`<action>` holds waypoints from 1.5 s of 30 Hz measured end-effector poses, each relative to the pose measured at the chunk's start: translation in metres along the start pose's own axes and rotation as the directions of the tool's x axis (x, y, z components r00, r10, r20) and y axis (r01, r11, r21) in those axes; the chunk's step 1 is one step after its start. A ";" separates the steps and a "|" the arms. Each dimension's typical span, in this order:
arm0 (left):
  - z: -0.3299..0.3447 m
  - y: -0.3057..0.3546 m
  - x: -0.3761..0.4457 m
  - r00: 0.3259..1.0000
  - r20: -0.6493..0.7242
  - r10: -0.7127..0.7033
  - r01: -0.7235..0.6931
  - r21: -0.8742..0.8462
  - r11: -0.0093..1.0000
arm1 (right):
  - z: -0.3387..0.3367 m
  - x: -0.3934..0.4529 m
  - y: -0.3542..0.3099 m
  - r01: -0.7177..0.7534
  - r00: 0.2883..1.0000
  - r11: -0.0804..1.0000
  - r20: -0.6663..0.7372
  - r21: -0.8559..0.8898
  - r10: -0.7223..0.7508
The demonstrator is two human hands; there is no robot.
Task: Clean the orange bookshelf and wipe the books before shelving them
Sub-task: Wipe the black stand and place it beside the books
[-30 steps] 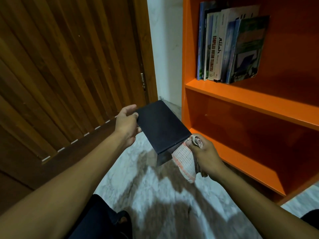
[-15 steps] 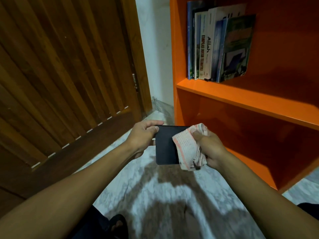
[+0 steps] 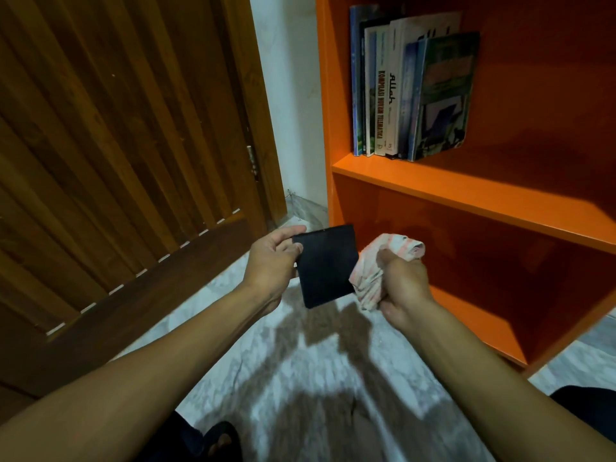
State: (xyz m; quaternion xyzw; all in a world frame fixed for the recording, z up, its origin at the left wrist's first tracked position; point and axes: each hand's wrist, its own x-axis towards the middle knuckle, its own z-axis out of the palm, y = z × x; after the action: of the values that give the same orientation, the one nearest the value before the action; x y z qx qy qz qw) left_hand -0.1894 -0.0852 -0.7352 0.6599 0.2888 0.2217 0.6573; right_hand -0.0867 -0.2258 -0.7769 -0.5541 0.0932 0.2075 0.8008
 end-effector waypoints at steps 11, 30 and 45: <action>0.023 -0.007 -0.013 0.992 0.126 0.002 0.006 -0.063 0.998 | 0.027 -0.037 0.031 0.609 0.782 0.687 0.443 -0.397 -0.438; -0.020 0.000 0.006 0.994 -0.048 -0.099 0.101 0.047 0.994 | 0.008 -0.023 0.008 0.751 0.660 0.546 0.447 -0.371 -0.604; -0.044 0.007 0.026 0.971 -0.201 -0.131 0.119 -0.068 0.991 | -0.022 -0.002 0.087 0.920 0.390 0.107 0.851 -0.378 -0.352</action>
State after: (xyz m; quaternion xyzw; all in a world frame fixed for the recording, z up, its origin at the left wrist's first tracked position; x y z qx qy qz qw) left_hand -0.1987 -0.0349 -0.7286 0.5956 0.3898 0.2546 0.6545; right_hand -0.1251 -0.2200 -0.8581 -0.7435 -0.5312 -0.0226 0.4055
